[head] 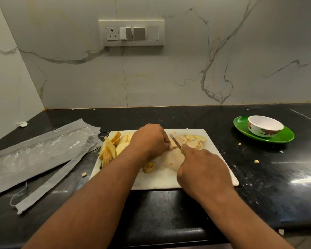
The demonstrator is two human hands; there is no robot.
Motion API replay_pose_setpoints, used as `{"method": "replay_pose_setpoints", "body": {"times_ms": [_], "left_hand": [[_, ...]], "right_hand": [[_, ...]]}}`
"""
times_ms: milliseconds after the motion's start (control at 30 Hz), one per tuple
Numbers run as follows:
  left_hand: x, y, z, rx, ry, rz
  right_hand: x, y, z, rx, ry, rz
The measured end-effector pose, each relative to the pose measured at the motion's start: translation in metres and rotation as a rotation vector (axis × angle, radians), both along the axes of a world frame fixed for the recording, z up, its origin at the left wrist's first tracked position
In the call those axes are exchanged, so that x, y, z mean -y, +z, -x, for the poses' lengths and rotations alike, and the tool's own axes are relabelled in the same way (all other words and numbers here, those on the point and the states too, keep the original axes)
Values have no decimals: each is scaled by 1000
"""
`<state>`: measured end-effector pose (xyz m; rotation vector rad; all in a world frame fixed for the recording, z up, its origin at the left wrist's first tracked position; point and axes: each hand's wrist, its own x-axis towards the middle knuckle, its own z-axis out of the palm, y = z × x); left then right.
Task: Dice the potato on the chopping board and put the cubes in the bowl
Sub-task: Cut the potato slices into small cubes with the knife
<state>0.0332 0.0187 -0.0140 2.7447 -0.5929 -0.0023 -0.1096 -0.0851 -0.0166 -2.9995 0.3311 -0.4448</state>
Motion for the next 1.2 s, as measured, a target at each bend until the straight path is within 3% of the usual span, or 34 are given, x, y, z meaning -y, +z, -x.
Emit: {"method": "replay_pose_setpoints", "body": {"times_ms": [400, 533, 700, 1033, 1200], "left_hand": [[0, 1, -2, 16, -22, -17], [-5, 3, 1, -1, -54, -26], [-8, 2, -1, -7, -33, 11], [-5, -8, -17, 8, 25, 36], [-5, -6, -13, 16, 58, 20]], "right_hand": [[1, 0, 50, -51, 38, -40], [0, 7, 29, 39, -5, -16], [-8, -2, -12, -26, 16, -41], [-7, 4, 53, -72, 42, -11], [-5, 11, 23, 28, 6, 2]]}}
